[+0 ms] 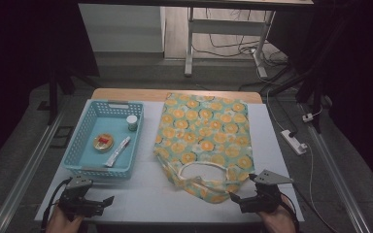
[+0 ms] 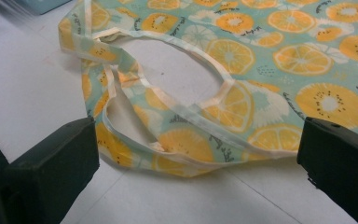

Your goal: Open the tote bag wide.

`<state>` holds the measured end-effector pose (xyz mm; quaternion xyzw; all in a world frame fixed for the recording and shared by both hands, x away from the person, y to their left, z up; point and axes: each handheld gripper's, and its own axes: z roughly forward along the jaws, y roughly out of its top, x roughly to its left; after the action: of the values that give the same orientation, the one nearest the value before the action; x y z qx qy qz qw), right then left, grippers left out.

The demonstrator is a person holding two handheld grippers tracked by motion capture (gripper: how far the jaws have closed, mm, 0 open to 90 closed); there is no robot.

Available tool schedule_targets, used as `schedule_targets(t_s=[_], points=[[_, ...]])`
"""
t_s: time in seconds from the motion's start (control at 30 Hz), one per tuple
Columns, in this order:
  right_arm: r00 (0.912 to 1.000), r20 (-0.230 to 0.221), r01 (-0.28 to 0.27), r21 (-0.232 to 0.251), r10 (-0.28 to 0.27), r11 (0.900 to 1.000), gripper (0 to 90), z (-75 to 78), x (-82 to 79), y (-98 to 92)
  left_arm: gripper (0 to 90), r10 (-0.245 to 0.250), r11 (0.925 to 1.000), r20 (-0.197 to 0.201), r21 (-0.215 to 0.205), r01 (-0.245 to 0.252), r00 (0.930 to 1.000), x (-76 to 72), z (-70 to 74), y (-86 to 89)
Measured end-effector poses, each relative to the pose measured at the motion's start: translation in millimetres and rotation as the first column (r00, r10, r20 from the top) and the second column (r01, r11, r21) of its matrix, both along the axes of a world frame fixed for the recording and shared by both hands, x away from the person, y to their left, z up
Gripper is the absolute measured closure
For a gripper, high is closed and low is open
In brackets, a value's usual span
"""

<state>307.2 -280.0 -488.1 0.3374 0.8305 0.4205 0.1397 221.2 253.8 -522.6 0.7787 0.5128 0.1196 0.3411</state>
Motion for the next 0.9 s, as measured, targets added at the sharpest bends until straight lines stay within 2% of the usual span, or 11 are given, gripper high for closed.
schedule_targets(t_s=[0.2,0.4,0.57,0.9], points=[[1.0000,-0.003,-0.005,-0.006,0.005,1.000,0.0,1.4,1.4,5.8,0.7,0.000,1.0000,0.001,-0.007,0.000,1.0000,0.1,0.0,0.6],[0.9993,-0.027,-0.025,0.002,0.025,1.000,0.0,0.9,4.8,11.7,0.7,-0.003,0.9999,0.001,-0.013,0.003,1.0000,0.4,0.0,1.4],[0.9989,-0.015,-0.044,0.008,0.044,0.999,0.0,4.3,8.0,18.2,0.7,-0.003,0.9998,-0.001,-0.019,0.003,1.0000,0.4,0.1,1.6],[0.9973,-0.031,-0.067,-0.002,0.066,0.998,0.0,4.0,18.4,32.2,0.7,-0.005,0.9998,-0.006,-0.020,0.005,1.0000,1.1,-0.1,1.8]])
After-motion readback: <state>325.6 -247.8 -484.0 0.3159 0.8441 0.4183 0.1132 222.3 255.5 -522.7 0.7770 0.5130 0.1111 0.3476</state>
